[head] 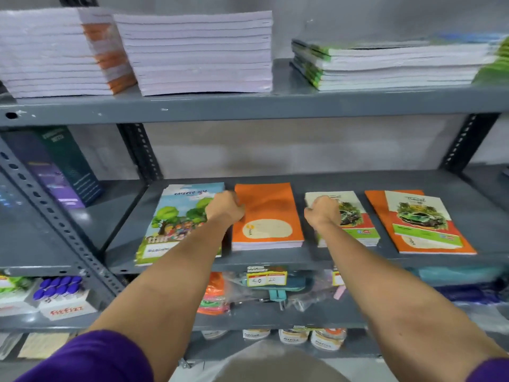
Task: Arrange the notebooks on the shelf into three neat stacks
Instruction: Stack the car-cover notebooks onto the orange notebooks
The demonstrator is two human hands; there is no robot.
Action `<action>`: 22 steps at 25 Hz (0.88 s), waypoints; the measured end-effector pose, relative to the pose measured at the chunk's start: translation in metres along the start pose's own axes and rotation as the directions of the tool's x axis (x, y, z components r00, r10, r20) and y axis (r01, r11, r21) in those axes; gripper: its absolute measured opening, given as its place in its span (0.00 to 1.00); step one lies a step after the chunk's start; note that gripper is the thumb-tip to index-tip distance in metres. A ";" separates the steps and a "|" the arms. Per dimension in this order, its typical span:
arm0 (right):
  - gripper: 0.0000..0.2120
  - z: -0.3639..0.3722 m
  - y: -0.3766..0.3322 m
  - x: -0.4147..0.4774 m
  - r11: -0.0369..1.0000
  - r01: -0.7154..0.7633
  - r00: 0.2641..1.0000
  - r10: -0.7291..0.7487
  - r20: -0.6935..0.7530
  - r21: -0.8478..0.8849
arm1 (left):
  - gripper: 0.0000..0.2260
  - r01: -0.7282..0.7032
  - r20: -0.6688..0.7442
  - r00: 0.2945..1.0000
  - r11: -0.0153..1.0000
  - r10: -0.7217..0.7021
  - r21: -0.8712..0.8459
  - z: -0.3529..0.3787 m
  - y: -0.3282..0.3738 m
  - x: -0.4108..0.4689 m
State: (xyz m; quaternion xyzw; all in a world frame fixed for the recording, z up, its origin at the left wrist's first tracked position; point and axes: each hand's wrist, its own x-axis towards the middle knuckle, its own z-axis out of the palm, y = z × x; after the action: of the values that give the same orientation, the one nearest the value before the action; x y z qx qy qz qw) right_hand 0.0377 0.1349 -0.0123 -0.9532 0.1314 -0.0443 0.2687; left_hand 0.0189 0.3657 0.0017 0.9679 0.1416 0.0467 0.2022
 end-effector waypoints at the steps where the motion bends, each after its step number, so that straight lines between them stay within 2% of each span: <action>1: 0.12 -0.009 0.015 0.007 0.999 -0.030 0.999 0.029 -0.013 -0.021 | 0.09 -0.012 0.010 1.000 1.000 0.012 -0.026 0.008 0.016 -0.001; 5: 0.12 -0.049 0.087 0.038 0.991 -0.100 0.994 0.095 -0.060 -0.092 | 0.10 -0.091 0.033 0.995 0.991 0.095 -0.098 0.051 0.098 -0.006; 8: 0.16 -0.074 0.137 0.059 0.968 -0.154 0.987 0.141 -0.074 -0.200 | 0.10 -0.168 0.052 0.983 0.981 0.173 -0.098 0.081 0.159 -0.012; 11: 0.20 -0.098 0.182 0.077 0.928 -0.264 0.964 0.250 -0.087 -0.261 | 0.11 -0.264 0.089 0.959 0.963 0.268 -0.057 0.110 0.217 -0.017; 14: 0.30 -0.122 0.222 0.096 0.897 -0.380 0.925 0.366 -0.103 -0.224 | 0.11 -0.323 0.123 0.939 0.946 0.322 -0.017 0.139 0.273 -0.020; 16: 0.33 -0.131 0.244 0.107 0.886 -0.416 0.909 0.412 -0.062 -0.205 | 0.12 -0.358 0.161 0.922 0.934 0.352 0.003 0.158 0.305 -0.022; 19: 0.31 -0.134 0.261 0.115 0.915 -0.376 0.922 0.386 0.044 -0.145 | 0.15 -0.370 0.289 0.892 0.929 0.348 0.025 0.183 0.333 -0.030; 22: 0.29 -0.132 0.270 0.121 0.931 -0.362 0.929 0.365 0.057 -0.055 | 0.13 -0.322 0.362 0.888 0.945 0.284 0.049 0.203 0.350 -0.040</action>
State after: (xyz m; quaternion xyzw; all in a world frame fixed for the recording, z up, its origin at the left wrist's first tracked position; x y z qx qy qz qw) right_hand 0.0727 -0.1861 -0.0391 -0.9190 0.2975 0.0407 0.2555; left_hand 0.1000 -0.0298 -0.0434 0.9803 -0.0473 -0.1027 0.1620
